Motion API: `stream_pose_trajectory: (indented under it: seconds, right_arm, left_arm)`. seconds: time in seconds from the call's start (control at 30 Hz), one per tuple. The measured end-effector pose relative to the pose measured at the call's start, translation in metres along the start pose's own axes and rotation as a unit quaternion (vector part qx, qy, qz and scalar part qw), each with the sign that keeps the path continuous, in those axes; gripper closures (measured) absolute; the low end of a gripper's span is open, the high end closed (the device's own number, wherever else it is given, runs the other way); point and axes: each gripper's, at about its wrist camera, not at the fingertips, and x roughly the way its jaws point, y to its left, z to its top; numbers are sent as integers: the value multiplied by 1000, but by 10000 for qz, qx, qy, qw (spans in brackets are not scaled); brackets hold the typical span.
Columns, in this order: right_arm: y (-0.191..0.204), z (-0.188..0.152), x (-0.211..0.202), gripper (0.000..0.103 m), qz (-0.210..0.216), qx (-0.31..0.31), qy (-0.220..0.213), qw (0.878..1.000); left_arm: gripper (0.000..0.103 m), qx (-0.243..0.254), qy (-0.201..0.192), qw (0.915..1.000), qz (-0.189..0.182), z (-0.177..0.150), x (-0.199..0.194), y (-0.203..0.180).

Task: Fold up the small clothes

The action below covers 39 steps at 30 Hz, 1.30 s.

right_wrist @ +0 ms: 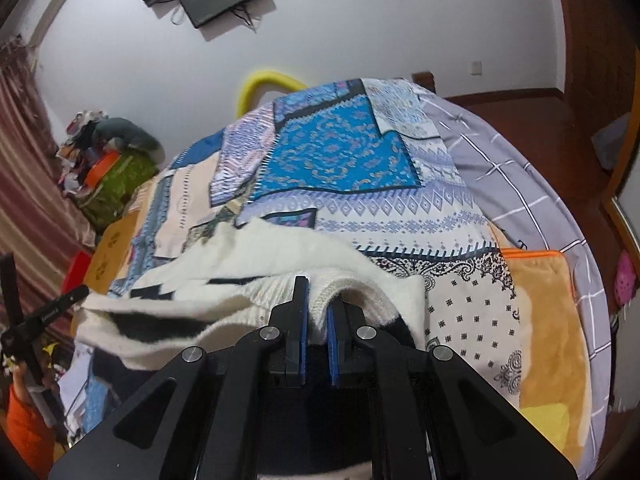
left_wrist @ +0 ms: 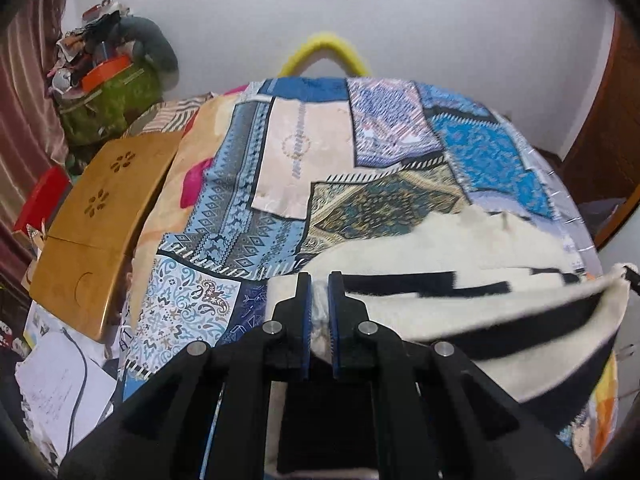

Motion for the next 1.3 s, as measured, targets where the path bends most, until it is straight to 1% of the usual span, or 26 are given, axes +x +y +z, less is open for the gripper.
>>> stream_pose_trajectory:
  seconds: [0.2,0.43,0.5,0.57,0.67,0.83,0.93,0.97,1.0,1.03,1.07,1.1,1.2,1.23,1.27,1.3]
  right_arm:
    - [-9,7,31,96,-96,30,167,9998]
    - [-20,12,55,96,-105,166,270,9994]
    - [-21,14,59,96,-124,157,281,9994]
    - [-23,16,61,96,-131,177,282,9994]
    - [-24,19,65,96,-174,180,330,9991]
    - [-22,21,63,95,-177,148,404,9989]
    - [-22,24,55,91,-158,157,367,9991]
    - [-22,26,50,86,-203,129,316,9992]
    - [-21,28,47,77,-279,90,247,9993]
    - [-21,30,42,73,-360,36,160,9992]
    - [-22,32,37,67,-412,-11,67,9991]
    - [-23,33,31,63,-409,-20,1,9992]
    - [-28,36,26,59,-358,-58,56,9993]
    - [-29,35,26,58,-374,-115,94,9992]
    - [-29,34,29,54,-400,-185,150,9989]
    - [-29,31,32,53,-413,-256,233,9985]
  left_arm:
    - [96,103,166,9996,213,4,36,1]
    - [96,18,244,9993,295,13,61,9]
    - [100,6,247,9990,379,16,66,11]
    - [101,-1,265,9985,487,20,70,15]
    - [101,-96,391,9984,385,21,77,22]
    - [101,83,464,9984,327,17,72,23]
    - [100,46,526,9983,233,15,66,26]
    - [100,19,540,9983,196,14,64,27]
    - [99,-13,552,9984,149,14,62,28]
    - [99,-39,566,9983,109,13,60,29]
    - [99,-67,583,9983,46,13,57,30]
    - [98,-68,585,9983,-9,12,55,30]
    - [91,20,595,9982,-101,11,51,26]
    - [85,51,607,9981,-118,11,51,24]
    - [78,93,618,9980,-132,11,51,21]
    - [74,113,623,9979,-145,10,52,19]
